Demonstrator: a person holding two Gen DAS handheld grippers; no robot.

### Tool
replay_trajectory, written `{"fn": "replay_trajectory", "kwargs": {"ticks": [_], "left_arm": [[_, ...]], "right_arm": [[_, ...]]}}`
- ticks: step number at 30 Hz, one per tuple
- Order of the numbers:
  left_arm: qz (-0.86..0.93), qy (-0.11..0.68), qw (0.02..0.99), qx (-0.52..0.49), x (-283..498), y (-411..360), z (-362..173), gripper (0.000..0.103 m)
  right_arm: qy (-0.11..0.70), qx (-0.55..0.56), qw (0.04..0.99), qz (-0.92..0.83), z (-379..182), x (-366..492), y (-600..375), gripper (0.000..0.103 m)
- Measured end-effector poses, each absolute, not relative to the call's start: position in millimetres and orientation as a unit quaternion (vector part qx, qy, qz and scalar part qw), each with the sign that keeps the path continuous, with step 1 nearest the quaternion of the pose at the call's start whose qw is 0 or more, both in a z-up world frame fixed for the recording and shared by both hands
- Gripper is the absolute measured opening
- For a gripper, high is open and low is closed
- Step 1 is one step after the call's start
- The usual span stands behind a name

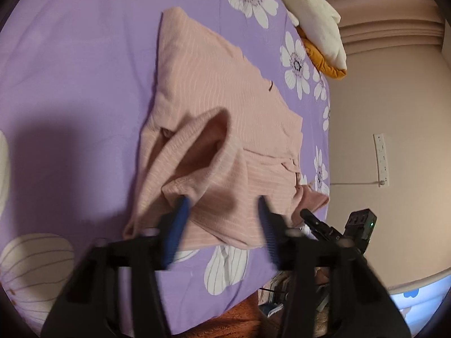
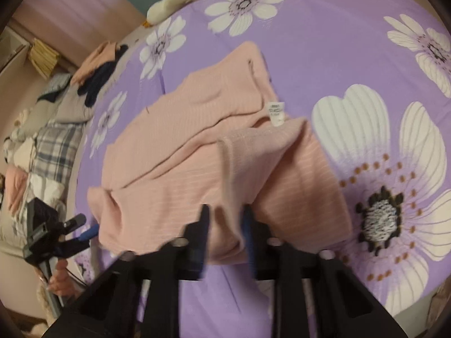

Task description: Fold small clothes

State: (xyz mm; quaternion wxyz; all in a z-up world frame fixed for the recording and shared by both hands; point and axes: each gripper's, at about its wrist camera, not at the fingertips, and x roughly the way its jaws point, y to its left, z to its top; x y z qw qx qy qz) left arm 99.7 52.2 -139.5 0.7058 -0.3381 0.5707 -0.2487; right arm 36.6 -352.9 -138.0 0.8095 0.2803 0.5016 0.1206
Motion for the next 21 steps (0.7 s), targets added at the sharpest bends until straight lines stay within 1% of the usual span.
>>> {"fn": "replay_trajectory", "kwargs": {"ticks": [1, 2, 5, 7, 10, 15, 17, 18, 20, 21], "left_arm": [[-0.253, 0.573, 0.703, -0.335, 100.2, 49.2, -140.0, 0.007], [-0.255, 0.573, 0.703, -0.335, 100.3, 48.8, -139.1, 0.001], [-0.245, 0.547, 0.721, -0.347, 102.8, 54.8, -128.8, 0.0], [-0.248, 0.526, 0.731, -0.355, 108.7, 58.7, -117.9, 0.0], [-0.235, 0.522, 0.743, -0.347, 119.7, 60.7, -107.6, 0.0], [-0.218, 0.511, 0.755, -0.348, 132.3, 69.8, -96.4, 0.002], [-0.207, 0.511, 0.76, -0.344, 132.7, 75.8, -94.9, 0.008], [-0.201, 0.514, 0.761, -0.34, 132.6, 77.7, -95.2, 0.01], [-0.193, 0.523, 0.76, -0.334, 130.9, 81.1, -97.9, 0.023], [-0.189, 0.528, 0.759, -0.331, 129.2, 81.4, -99.4, 0.026]], "right_arm": [[0.5, 0.276, 0.812, 0.12, -136.1, 34.8, -351.6, 0.011], [0.495, 0.273, 0.816, 0.122, -132.4, 33.5, -351.2, 0.008], [0.477, 0.28, 0.822, 0.133, -120.0, 40.0, -354.4, 0.007], [0.463, 0.296, 0.822, 0.145, -110.4, 46.6, -359.2, 0.007], [0.437, 0.324, 0.824, 0.16, -92.5, 66.4, -366.8, 0.007], [0.415, 0.353, 0.825, 0.15, -80.3, 105.1, -371.3, 0.007], [0.422, 0.351, 0.827, 0.124, -88.1, 127.0, -372.0, 0.007], [0.428, 0.355, 0.823, 0.116, -94.1, 135.3, -372.8, 0.007], [0.45, 0.365, 0.809, 0.101, -113.4, 156.9, -373.9, 0.007], [0.459, 0.364, 0.805, 0.091, -121.0, 164.9, -372.9, 0.007]]}}
